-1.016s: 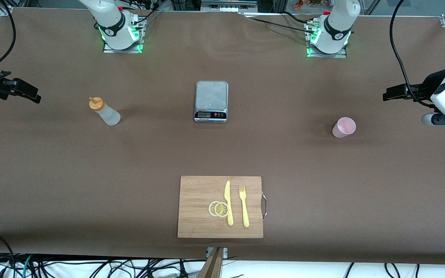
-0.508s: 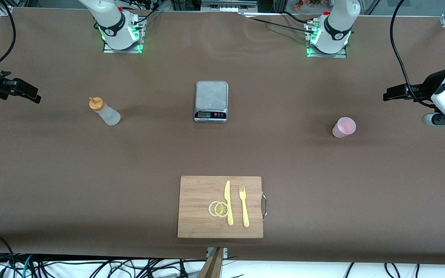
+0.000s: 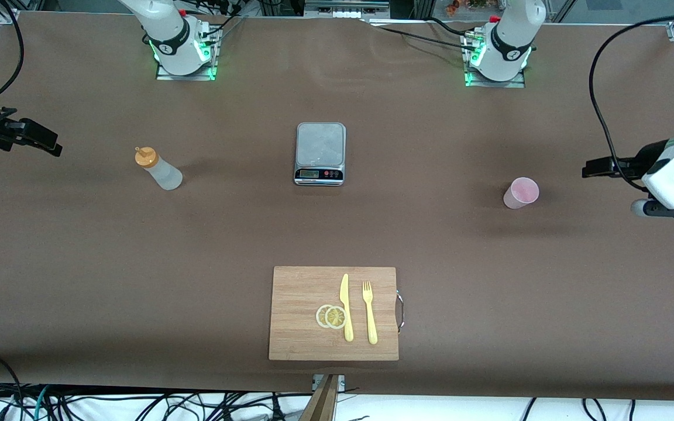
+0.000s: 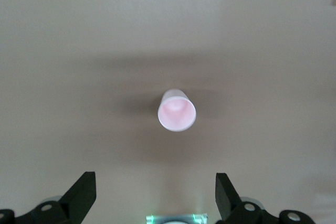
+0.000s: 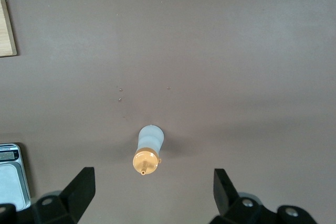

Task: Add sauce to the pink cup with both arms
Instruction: 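Move the left gripper down to the pink cup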

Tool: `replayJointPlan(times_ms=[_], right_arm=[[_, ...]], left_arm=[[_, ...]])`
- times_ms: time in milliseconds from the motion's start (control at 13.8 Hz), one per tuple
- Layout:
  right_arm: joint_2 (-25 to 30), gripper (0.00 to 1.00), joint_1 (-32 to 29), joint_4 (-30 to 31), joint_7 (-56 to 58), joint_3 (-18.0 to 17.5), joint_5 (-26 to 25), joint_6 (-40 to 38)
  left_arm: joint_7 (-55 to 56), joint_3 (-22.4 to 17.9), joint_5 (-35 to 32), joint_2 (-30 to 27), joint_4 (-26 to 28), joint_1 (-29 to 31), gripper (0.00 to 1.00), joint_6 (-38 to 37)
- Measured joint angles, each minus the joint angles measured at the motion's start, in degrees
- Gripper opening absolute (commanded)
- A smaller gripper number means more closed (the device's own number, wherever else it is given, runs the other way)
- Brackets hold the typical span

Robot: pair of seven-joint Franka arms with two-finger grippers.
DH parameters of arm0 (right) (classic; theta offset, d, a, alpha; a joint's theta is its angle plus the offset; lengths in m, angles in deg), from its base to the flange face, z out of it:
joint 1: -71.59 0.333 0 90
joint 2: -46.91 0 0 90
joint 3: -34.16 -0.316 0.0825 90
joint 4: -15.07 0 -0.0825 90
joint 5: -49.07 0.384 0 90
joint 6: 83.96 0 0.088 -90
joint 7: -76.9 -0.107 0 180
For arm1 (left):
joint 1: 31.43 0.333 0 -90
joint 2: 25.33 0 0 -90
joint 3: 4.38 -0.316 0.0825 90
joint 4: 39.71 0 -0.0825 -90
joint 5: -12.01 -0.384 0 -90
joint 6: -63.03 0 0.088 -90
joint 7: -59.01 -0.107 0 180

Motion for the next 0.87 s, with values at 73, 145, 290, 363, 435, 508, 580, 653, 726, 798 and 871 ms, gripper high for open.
replayJointPlan(times_ms=[73, 145, 290, 363, 435, 508, 580, 653, 726, 798, 871], right_arm=[[0.0, 1.0, 0.0, 0.0, 0.01, 0.0, 0.0, 0.0], [0.0, 1.0, 0.0, 0.0, 0.01, 0.0, 0.0, 0.0], [0.0, 1.0, 0.0, 0.01, 0.01, 0.0, 0.0, 0.0], [0.0, 1.0, 0.0, 0.01, 0.01, 0.0, 0.0, 0.0], [0.0, 1.0, 0.0, 0.01, 0.02, 0.0, 0.0, 0.0], [0.0, 1.0, 0.0, 0.01, 0.02, 0.0, 0.0, 0.0], [0.0, 1.0, 0.0, 0.01, 0.02, 0.0, 0.0, 0.0], [0.0, 1.0, 0.0, 0.01, 0.02, 0.0, 0.0, 0.0], [0.0, 1.0, 0.0, 0.01, 0.02, 0.0, 0.0, 0.0], [0.0, 1.0, 0.0, 0.01, 0.02, 0.0, 0.0, 0.0], [0.0, 1.0, 0.0, 0.01, 0.02, 0.0, 0.0, 0.0]], left_arm=[[-0.29, -0.12, -0.02, 0.14, 2.57, 0.54, 1.0, 4.08], [-0.71, -0.2, -0.02, 0.33, 5.44, 0.95, 1.0, 8.42], [-1.56, -0.19, -0.99, 0.75, 11.37, 1.25, 1.0, 16.21], [-1.79, -0.08, -2.86, 0.92, 14.1, 1.11, 1.0, 19.62], [-1.82, 0.13, -4.27, 0.97, 16.71, 0.9, 1.0, 22.82], [-1.82, 0.33, -4.71, 0.98, 18.99, 0.73, 1.0, 25.34], [-1.82, 0.43, -4.77, 0.98, 20.97, 0.56, 1.0, 27.4], [-1.82, 0.44, -4.77, 0.99, 22.69, 0.45, 1.0, 29.27], [-1.82, 0.43, -4.77, 1.01, 24.46, 0.43, 1.0, 31.47], [-1.82, 0.43, -4.77, 1.03, 26.44, 0.43, 1.0, 34.01], [-1.82, 0.43, -4.77, 1.06, 28.69, 0.43, 1.0, 36.81]])
